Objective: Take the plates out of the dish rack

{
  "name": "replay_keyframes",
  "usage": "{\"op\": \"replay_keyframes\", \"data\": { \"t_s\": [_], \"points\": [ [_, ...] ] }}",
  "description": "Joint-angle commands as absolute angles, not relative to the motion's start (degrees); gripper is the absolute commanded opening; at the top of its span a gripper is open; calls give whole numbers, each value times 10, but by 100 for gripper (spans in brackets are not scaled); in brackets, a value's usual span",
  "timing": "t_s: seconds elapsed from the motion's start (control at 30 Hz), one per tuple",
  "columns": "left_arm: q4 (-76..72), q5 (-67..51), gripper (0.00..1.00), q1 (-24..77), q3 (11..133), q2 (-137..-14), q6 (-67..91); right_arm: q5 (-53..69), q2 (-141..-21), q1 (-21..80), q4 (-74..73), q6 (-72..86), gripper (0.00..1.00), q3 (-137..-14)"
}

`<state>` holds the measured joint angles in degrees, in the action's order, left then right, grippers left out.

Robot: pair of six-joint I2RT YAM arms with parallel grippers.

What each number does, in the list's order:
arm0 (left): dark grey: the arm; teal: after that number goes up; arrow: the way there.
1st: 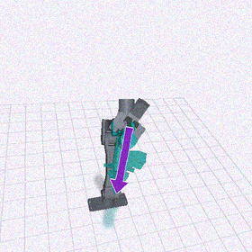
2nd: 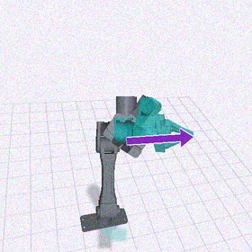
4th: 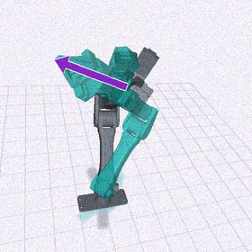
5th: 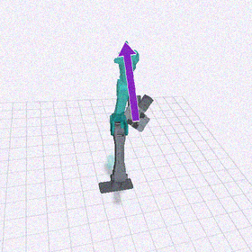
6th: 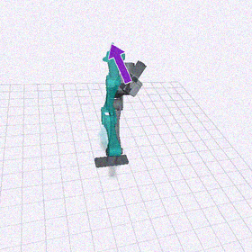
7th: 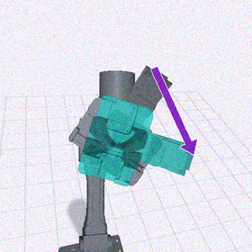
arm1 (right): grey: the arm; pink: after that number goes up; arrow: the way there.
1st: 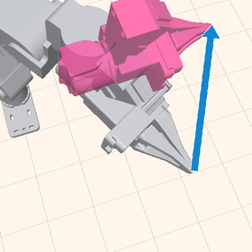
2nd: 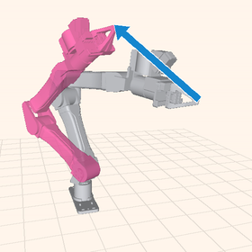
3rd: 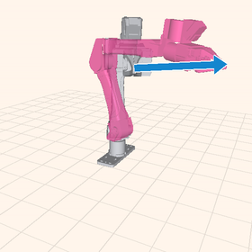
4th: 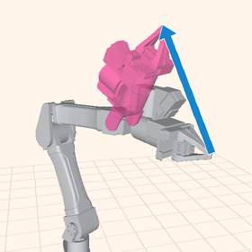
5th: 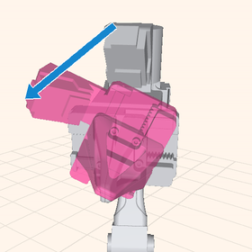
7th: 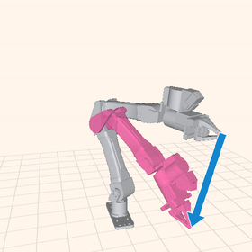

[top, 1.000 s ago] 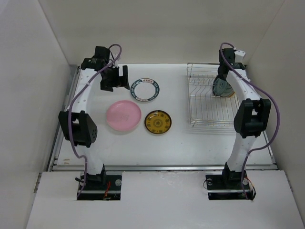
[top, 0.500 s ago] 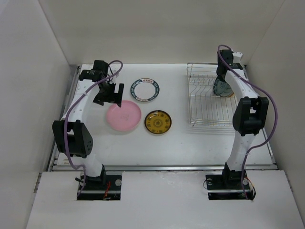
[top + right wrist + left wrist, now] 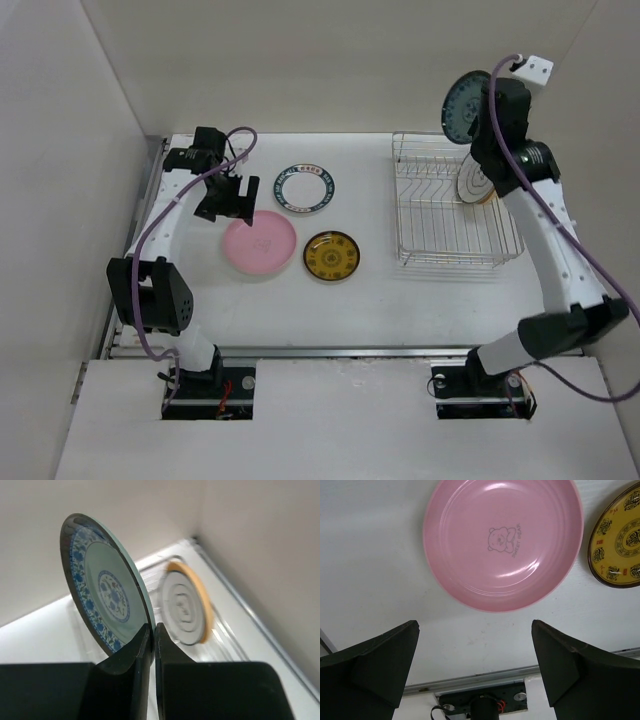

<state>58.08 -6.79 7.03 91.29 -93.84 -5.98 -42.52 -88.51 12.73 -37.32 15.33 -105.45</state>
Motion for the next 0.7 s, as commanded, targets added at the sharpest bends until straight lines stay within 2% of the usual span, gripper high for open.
{"op": "replay_keyframes", "data": {
  "t_s": [0.0,0.03,0.17,0.3,0.4,0.67],
  "points": [
    [588,-66,94,69,905,-913,-71,-355,-834,167,-336,143,0,-999],
    [588,-66,94,69,900,-913,-71,-255,-828,183,-327,138,0,-967],
    [588,-66,94,69,900,-908,-71,8,-845,222,-295,132,0,-905],
    [588,-60,95,69,900,-908,-71,169,-952,273,-294,106,0,-887],
    [588,-53,95,69,900,-908,-71,209,-1007,303,-294,100,0,-887],
    [588,-47,95,69,895,-909,-76,252,-1111,303,-301,100,0,-894]
  ]
}}
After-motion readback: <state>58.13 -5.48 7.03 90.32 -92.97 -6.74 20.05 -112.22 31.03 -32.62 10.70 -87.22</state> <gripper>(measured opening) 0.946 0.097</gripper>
